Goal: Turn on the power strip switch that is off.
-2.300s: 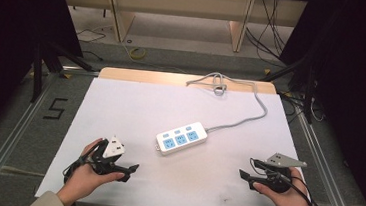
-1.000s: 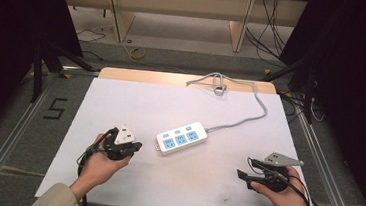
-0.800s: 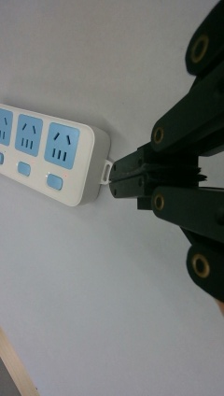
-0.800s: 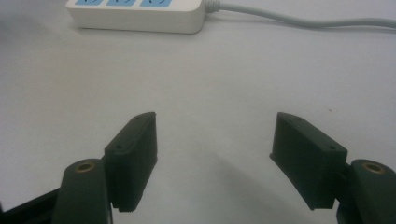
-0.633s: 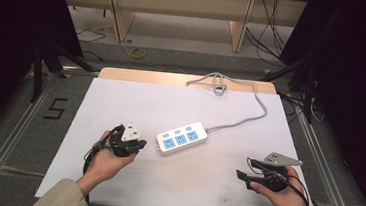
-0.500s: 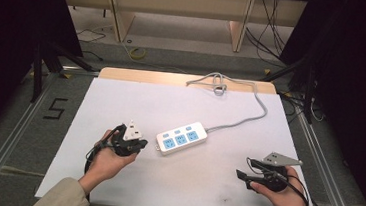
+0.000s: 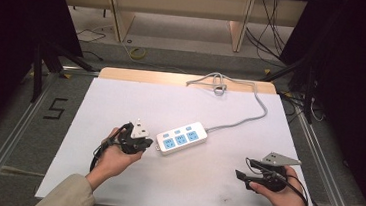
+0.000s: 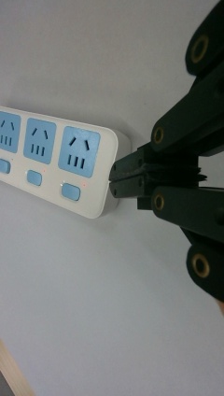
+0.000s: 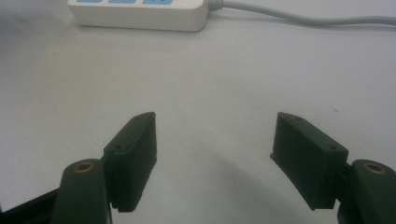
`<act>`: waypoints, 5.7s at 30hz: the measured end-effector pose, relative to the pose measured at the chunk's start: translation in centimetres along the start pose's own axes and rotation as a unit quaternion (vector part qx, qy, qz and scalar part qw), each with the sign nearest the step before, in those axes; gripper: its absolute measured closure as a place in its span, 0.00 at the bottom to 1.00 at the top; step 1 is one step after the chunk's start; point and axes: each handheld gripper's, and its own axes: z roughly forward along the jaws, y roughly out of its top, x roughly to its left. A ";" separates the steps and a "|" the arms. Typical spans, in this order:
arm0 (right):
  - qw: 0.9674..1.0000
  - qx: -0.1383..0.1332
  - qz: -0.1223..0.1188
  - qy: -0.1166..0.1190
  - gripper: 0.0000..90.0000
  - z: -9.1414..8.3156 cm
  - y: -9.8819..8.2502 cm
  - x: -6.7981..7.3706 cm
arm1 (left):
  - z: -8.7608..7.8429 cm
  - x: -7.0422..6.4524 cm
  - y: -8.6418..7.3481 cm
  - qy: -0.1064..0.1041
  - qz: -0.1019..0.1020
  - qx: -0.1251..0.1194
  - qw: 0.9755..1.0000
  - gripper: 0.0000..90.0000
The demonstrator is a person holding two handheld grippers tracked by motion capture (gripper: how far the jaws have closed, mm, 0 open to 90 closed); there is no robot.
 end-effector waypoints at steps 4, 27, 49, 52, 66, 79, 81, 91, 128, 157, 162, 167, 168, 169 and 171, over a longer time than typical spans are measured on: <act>1.000 0.000 -0.001 0.000 0.34 0.1 0.0 0.0 | 0.2 0.0 0.2 0.000 0.003 -0.001 1.000 1.00; 1.000 0.003 -0.002 0.003 0.34 0.1 -0.1 0.2 | 1.7 -0.2 2.3 -0.008 0.013 -0.003 1.000 1.00; 1.000 0.001 0.000 0.002 0.34 -0.1 -0.3 0.2 | 2.8 -0.7 4.7 -0.012 0.020 -0.002 1.000 1.00; 1.000 0.002 0.000 0.002 0.34 -0.1 -0.3 0.2 | 3.0 -0.7 5.1 -0.014 0.024 0.001 1.000 1.00; 1.000 0.002 -0.002 0.003 0.34 0.0 -0.4 0.2 | 4.1 -1.0 6.5 -0.020 0.033 0.010 0.999 1.00; 1.000 0.002 -0.003 0.004 0.34 0.0 -0.4 0.2 | 5.0 -1.2 7.8 -0.023 0.039 0.020 0.999 1.00; 1.000 0.002 -0.002 0.004 0.34 0.0 -0.4 0.2 | 5.1 -1.2 8.0 -0.024 0.039 0.022 0.999 1.00; 1.000 0.003 -0.002 0.005 0.34 0.0 -0.4 0.2 | 5.8 -1.3 9.0 -0.027 0.039 0.026 0.999 1.00; 1.000 0.006 0.000 0.006 0.34 0.0 -0.4 0.1 | 8.3 -1.8 10.9 -0.034 0.053 0.050 0.997 1.00; 1.000 0.007 0.001 0.007 0.34 0.1 -0.5 0.1 | 9.7 -2.0 12.2 -0.034 0.054 0.056 0.996 1.00; 1.000 0.008 0.000 0.007 0.34 0.1 -0.5 0.1 | 9.9 -1.9 12.2 -0.035 0.054 0.059 0.996 1.00; 1.000 0.008 0.000 0.006 0.34 0.1 -0.5 0.1 | 10.1 -1.7 12.3 -0.034 0.052 0.063 0.996 1.00; 1.000 0.008 0.000 0.006 0.34 0.1 -0.5 0.1 | 10.2 -1.7 12.3 -0.034 0.052 0.063 0.996 1.00; 1.000 0.008 0.000 0.006 0.34 0.1 -0.5 0.1 | 10.2 -1.8 12.3 -0.034 0.051 0.064 0.996 1.00; 1.000 0.009 0.000 0.007 0.34 0.1 -0.5 0.1 | 10.3 -1.8 12.3 -0.034 0.054 0.067 0.996 1.00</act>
